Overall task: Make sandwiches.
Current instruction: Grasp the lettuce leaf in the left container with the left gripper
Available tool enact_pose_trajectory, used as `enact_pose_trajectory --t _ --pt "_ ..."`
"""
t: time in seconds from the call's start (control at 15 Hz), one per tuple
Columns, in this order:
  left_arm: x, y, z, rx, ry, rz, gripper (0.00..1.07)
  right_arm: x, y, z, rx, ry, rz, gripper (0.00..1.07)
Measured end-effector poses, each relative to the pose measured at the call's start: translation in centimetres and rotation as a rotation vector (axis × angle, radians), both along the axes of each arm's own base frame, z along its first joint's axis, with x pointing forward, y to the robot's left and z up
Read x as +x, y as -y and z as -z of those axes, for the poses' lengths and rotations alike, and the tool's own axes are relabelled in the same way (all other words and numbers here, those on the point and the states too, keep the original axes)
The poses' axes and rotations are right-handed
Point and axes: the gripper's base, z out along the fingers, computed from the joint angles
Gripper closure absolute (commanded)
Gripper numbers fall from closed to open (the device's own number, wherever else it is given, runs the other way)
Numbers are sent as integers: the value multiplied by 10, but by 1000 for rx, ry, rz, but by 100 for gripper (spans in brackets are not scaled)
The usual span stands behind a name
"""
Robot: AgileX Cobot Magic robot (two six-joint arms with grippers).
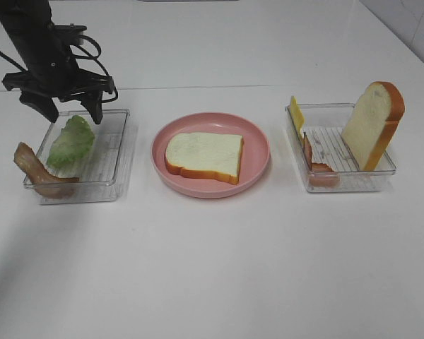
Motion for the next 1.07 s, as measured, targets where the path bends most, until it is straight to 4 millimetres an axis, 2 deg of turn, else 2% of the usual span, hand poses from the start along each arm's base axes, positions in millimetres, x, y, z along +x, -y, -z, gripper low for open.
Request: enact_pose_trajectory --t 0.47,0.6,0.67,0.73,0.93,1.07 --pt "6 1 40 7 -33 -1 33 0 0 0 0 0 0 31" --pt "6 1 45 9 -45 -1 34 0 0 0 0 0 0 31" --pt "6 1 46 10 -50 -1 38 0 0 0 0 0 0 31" --pt "6 0 47 18 -53 2 49 0 0 0 0 0 0 31" --pt "4 -1 48 39 -71 9 68 0 0 0 0 0 0 31" --pt "4 -3 48 58 -74 17 85 0 0 0 0 0 0 31"
